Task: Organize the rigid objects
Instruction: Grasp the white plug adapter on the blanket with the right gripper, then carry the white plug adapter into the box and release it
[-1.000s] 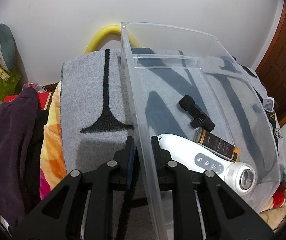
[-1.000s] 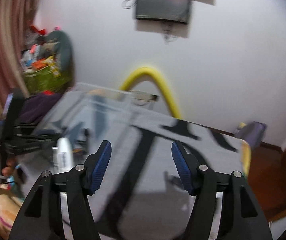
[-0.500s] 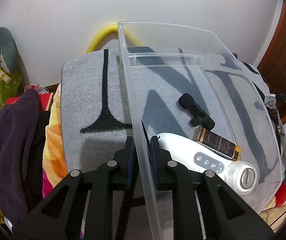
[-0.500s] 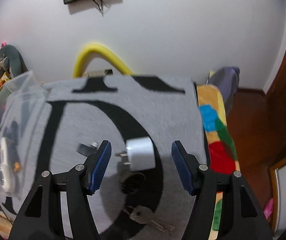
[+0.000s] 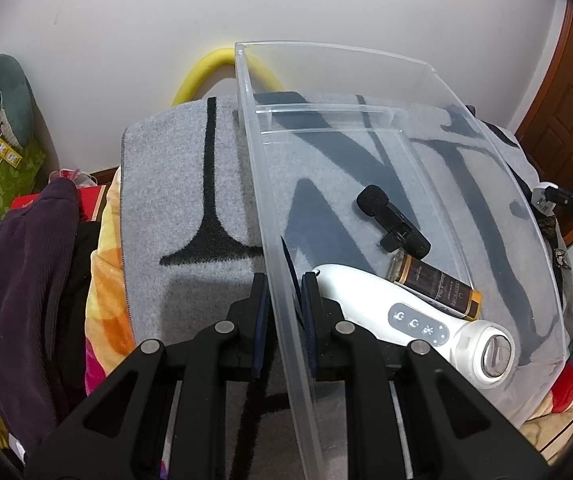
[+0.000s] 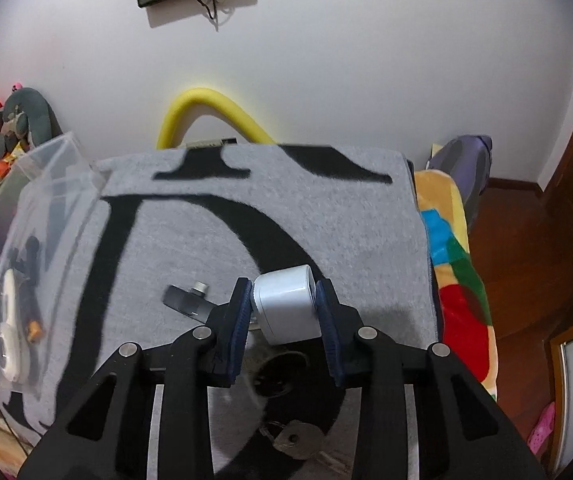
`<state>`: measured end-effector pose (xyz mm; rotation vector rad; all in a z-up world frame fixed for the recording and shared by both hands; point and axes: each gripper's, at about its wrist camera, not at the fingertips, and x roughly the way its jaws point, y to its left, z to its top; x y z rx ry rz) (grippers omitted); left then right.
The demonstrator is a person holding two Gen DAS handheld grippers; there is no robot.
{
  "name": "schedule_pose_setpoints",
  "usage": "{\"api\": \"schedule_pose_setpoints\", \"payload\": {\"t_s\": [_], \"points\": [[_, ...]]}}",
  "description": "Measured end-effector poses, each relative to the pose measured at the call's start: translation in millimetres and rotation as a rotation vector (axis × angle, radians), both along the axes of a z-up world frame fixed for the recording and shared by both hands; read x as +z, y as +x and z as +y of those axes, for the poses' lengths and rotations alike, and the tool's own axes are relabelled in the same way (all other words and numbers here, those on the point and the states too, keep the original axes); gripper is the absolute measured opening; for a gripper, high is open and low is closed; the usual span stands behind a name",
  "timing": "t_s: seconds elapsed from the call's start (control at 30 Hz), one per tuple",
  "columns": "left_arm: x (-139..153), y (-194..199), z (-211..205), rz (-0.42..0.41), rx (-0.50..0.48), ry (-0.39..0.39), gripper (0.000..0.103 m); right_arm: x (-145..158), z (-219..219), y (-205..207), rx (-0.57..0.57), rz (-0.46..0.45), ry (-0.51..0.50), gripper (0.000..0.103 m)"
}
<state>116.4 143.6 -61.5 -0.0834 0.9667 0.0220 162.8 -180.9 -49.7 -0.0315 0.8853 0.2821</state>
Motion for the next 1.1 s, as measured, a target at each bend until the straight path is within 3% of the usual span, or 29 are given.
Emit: {"api": "schedule_pose_setpoints", "payload": {"t_s": [0.37,0.6,0.73,1.1], "points": [[0.7,0.4,0.0,-0.005,0.002,-0.007,0.016,69.1,62.3,-31.3,0.159,-0.176,0.025,0.03],[0.9,0.3,0.6,-0.008,0.002,-0.013,0.016,97.7,115.0,-49.1,0.295,-0.238,0.076,0.03],[0.8,0.4,0.7,-0.01,0.003,-0.016,0.016,97.4,152.9,-54.6,0.367,-0.239,0.072,0.03],[0.2,0.7,0.7,-0.015,0.004,-0.025,0.016,51.9,228.0,-57.9,0.488,-0.13,0.012,0.03]]}}
